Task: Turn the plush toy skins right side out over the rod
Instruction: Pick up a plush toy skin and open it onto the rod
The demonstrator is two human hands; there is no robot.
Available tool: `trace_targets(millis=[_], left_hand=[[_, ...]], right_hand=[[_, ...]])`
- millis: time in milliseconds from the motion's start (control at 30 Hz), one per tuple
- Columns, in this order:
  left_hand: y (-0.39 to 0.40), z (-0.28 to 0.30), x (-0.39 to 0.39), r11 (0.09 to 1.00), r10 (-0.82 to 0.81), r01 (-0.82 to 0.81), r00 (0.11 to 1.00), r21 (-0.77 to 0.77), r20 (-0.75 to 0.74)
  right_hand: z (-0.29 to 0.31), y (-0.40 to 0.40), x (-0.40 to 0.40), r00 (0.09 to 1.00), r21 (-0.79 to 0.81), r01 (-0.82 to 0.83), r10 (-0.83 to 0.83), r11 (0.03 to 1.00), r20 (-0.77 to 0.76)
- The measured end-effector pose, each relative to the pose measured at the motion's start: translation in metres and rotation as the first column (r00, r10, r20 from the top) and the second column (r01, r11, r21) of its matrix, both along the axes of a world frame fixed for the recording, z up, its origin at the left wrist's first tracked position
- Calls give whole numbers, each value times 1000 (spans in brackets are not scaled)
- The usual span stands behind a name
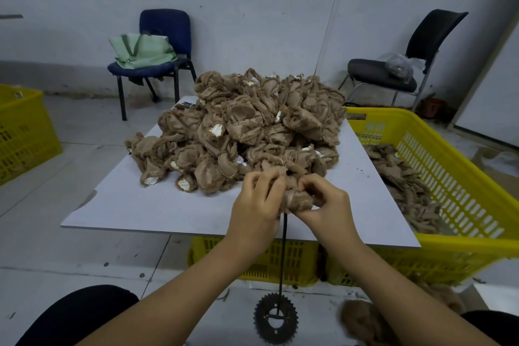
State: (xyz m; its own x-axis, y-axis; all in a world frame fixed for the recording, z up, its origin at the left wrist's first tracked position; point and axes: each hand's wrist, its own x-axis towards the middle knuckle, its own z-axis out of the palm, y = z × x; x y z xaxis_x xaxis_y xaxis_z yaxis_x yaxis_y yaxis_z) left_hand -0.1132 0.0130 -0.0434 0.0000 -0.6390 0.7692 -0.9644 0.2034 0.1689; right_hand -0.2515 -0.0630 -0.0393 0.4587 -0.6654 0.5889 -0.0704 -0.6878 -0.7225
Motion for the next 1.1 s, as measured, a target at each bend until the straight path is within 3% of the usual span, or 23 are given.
trace_targets(millis=[133, 233, 333, 433, 500, 633, 700, 800, 967, 1100], left_hand=[[6, 3, 2, 998, -62, 62, 997, -2, -41], [6, 13, 9, 997, -43, 43, 999, -59, 5], [1, 28, 16, 989, -50, 45, 998, -141, -31], [-5, 42, 21, 993, -94, 70, 956, -94, -279], [-9, 47, 25, 989, -138, 147, 894, -14, -427], [-17, 52, 32, 925, -226, 354, 809, 141, -543], [-18, 52, 33, 912, -216, 376, 778, 162, -590], [-21, 53, 34, 936, -196, 324, 807, 139, -557], [-17, 57, 36, 943, -297, 331, 882, 31, -365], [-7, 52, 33, 932, -351, 362, 907, 5, -232]], right_hand=[[4, -5, -2, 999, -242, 17, -28, 970, -44], [10, -6, -3, 1000, -254, -17, 10, 967, -27], [23, -7, -3, 993, -148, -101, 110, 984, 51], [35, -8, 3, 968, 70, -223, 212, 972, 137], [38, -13, 6, 969, 164, -208, 180, 964, 170], [39, -28, 9, 985, 236, -102, 66, 966, 157], [39, -34, 11, 990, 271, -81, 47, 959, 130], [40, -35, 13, 992, 277, -82, 51, 957, 117], [43, -27, 8, 973, 267, -203, 163, 942, 164], [42, -16, 2, 979, 154, -198, 188, 968, 78]])
